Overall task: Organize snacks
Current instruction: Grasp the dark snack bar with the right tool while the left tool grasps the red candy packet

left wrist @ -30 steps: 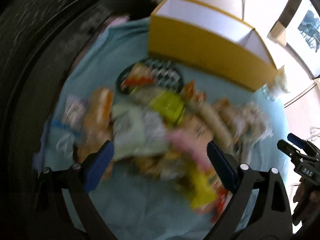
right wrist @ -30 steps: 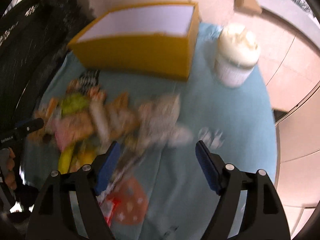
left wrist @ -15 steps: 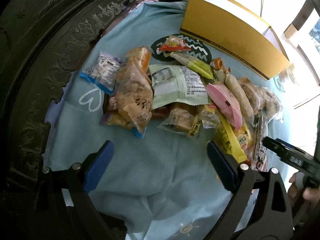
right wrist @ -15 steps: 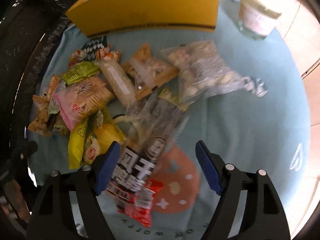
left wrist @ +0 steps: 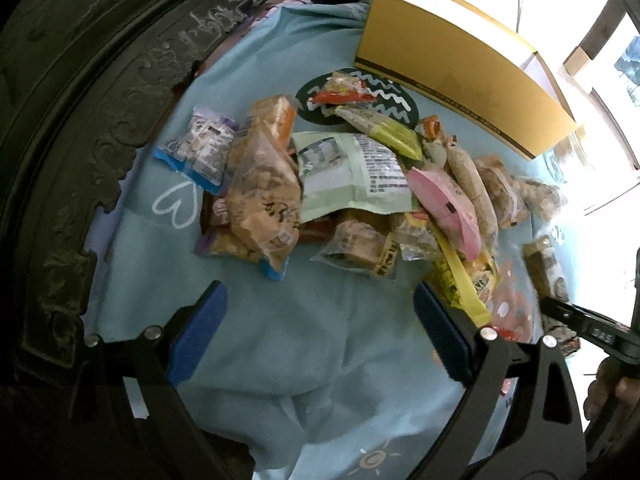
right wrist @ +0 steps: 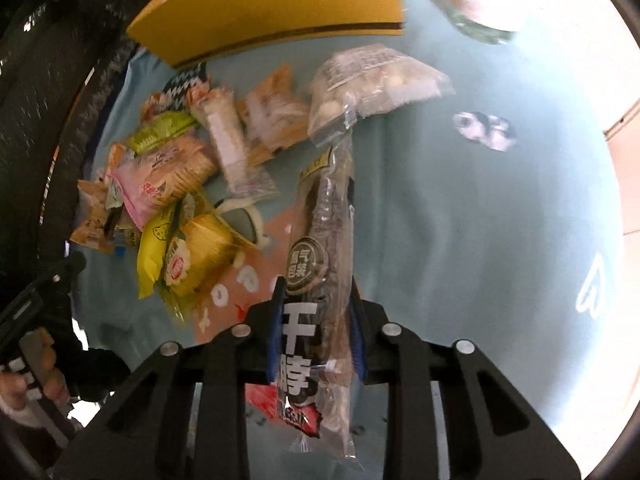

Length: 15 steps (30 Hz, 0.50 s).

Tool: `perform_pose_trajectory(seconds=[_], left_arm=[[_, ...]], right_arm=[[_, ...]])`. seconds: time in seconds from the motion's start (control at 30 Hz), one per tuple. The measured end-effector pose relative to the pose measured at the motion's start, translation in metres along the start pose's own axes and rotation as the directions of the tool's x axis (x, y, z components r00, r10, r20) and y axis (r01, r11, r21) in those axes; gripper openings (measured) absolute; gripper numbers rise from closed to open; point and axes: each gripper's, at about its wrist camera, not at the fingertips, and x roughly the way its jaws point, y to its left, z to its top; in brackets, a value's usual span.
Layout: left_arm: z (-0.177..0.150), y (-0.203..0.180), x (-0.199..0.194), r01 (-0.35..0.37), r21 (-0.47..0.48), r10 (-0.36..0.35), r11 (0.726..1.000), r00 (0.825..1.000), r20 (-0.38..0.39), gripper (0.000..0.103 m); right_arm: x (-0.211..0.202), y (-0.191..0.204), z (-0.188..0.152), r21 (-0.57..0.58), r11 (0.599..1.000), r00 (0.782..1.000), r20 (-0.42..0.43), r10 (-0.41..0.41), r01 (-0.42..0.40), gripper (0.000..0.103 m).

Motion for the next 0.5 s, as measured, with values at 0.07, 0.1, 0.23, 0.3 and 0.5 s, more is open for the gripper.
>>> perform_pose_trajectory(seconds=[0.07, 0.1, 0.23, 0.3, 0.5], left_arm=[[-0.003, -0.014, 0.001, 0.019, 0.047, -0.019, 0.999, 1.000, -0.015, 0.095], [-0.005, -0.024, 0.000, 0.035, 0.084, -0.033, 0.996, 0.999, -0.020, 0.095], [-0.023, -0.072, 0.001, 0.102, 0.235, -0.090, 0.967, 0.994, -0.061, 0.095], [-0.034, -0.096, 0.005, 0.137, 0.288, -0.115, 0.948, 0.989, -0.092, 0.095], [-0.068, -0.151, 0.023, 0.189, 0.352, -0.130, 0.917, 0.974, -0.185, 0.095]], right_arm=[[-0.010, -0.012, -0.007, 0.011, 1.000, 1.000, 0.012, 0.006, -0.006, 0.028], [-0.013, -0.016, -0.010, 0.017, 1.000, 1.000, 0.015, 0.010, -0.010, 0.028], [-0.023, -0.027, -0.015, 0.022, 0.999, 0.999, 0.021, 0.026, -0.026, 0.028], [-0.022, -0.025, -0.013, 0.016, 0.999, 0.999, 0.016, 0.033, -0.033, 0.028], [-0.034, -0.039, -0.021, -0.038, 0.998, 0.998, 0.008, 0.055, -0.054, 0.028]])
